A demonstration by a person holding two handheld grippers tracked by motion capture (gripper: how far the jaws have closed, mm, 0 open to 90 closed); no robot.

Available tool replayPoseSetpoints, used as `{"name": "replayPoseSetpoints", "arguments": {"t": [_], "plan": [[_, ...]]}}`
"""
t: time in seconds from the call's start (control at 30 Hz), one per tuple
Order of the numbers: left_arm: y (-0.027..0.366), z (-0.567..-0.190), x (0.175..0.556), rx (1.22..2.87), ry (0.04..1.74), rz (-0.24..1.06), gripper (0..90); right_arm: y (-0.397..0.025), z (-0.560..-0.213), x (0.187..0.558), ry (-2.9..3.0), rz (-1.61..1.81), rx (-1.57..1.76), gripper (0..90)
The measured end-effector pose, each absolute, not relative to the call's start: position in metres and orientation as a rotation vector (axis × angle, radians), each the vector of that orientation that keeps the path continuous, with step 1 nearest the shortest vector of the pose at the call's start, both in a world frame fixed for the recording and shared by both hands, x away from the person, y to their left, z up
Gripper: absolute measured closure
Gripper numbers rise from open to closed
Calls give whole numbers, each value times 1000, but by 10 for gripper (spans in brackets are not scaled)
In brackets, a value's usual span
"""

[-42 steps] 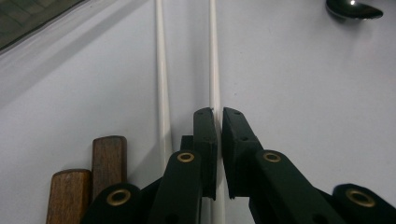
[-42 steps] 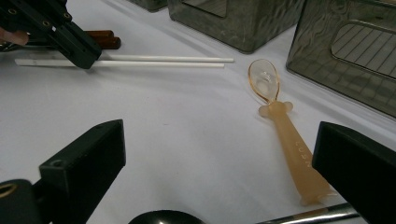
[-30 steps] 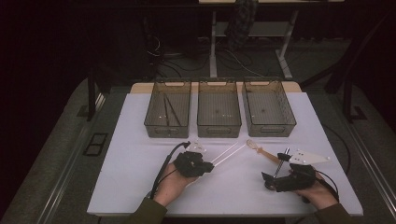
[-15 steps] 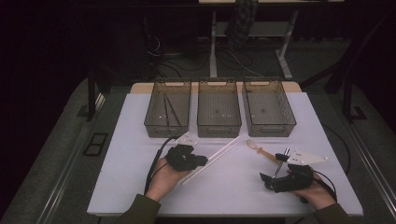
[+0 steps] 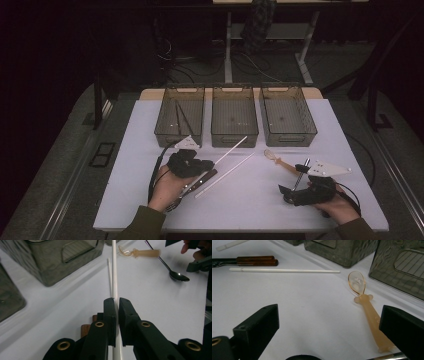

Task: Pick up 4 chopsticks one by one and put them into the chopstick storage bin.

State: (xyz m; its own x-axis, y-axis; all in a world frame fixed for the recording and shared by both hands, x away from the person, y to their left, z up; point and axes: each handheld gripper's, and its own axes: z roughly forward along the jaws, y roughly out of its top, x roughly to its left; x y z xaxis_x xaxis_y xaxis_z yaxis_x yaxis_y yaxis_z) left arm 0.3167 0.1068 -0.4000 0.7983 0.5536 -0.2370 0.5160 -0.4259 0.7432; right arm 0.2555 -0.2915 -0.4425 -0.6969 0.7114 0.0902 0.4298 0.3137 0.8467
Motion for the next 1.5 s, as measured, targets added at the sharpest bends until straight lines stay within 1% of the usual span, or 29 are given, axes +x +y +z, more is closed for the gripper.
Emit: {"name": "replayPoseSetpoints", "arguments": {"t": [0.53, 0.77, 1.07, 1.5], "plan": [[143, -393, 327, 2031, 861, 118, 843, -292, -442, 255, 2281, 1332, 1039, 27], [153, -387, 333, 2024, 869, 148, 843, -293, -443, 256, 2277, 1334, 1052, 26], [156, -380, 345, 2015, 870, 182, 842, -293, -444, 257, 2277, 1337, 1055, 27], [157, -358, 370, 1992, 886, 235, 843, -293, -443, 258, 2273, 1344, 1066, 27]]}}
